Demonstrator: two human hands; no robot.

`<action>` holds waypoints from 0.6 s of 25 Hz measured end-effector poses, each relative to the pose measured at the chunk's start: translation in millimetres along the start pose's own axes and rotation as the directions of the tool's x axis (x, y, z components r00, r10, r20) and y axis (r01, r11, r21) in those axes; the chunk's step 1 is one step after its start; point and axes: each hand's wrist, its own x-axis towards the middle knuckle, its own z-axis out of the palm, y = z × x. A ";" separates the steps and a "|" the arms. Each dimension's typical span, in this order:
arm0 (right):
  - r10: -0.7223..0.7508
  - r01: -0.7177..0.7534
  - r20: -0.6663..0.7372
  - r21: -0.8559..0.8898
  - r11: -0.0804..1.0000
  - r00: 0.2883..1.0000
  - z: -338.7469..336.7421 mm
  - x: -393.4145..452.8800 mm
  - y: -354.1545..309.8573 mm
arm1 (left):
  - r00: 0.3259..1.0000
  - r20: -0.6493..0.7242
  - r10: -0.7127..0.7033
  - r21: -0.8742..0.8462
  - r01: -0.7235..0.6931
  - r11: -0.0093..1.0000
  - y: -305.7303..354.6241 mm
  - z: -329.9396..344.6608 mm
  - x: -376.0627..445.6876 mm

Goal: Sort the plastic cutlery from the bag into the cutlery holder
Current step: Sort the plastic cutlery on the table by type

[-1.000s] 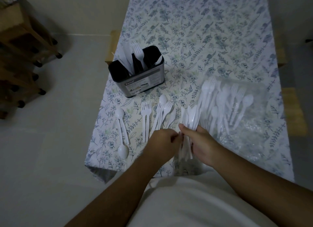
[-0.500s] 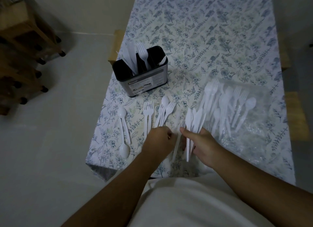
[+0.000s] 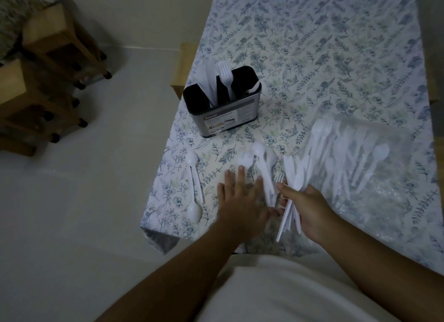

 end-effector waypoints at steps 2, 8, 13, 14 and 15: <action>-0.013 0.013 -0.020 -0.020 1.000 1.000 1.0 -0.5 -0.4 | 1.000 0.022 0.011 0.034 -0.012 0.999 8.0 5.1 -2.8; 0.042 -0.041 -0.029 0.035 0.999 0.999 8.3 -3.7 -4.0 | 0.954 -0.251 -0.161 -0.074 0.147 0.986 -47.9 -8.8 -15.7; 0.040 -0.040 -0.024 0.019 0.999 0.999 14.0 -4.0 -0.3 | 0.916 -0.093 -0.389 -0.248 0.357 0.900 -65.8 -2.8 -25.7; 0.023 -0.022 -0.032 0.024 0.999 0.999 14.0 -5.0 -1.0 | 0.941 -0.085 -0.329 -0.229 0.303 0.925 -56.2 -0.9 -24.1; 0.003 -0.001 -0.043 0.037 0.999 0.999 12.9 -6.4 -2.5 | 0.961 -0.085 -0.264 -0.214 0.241 0.947 -43.1 0.7 -22.3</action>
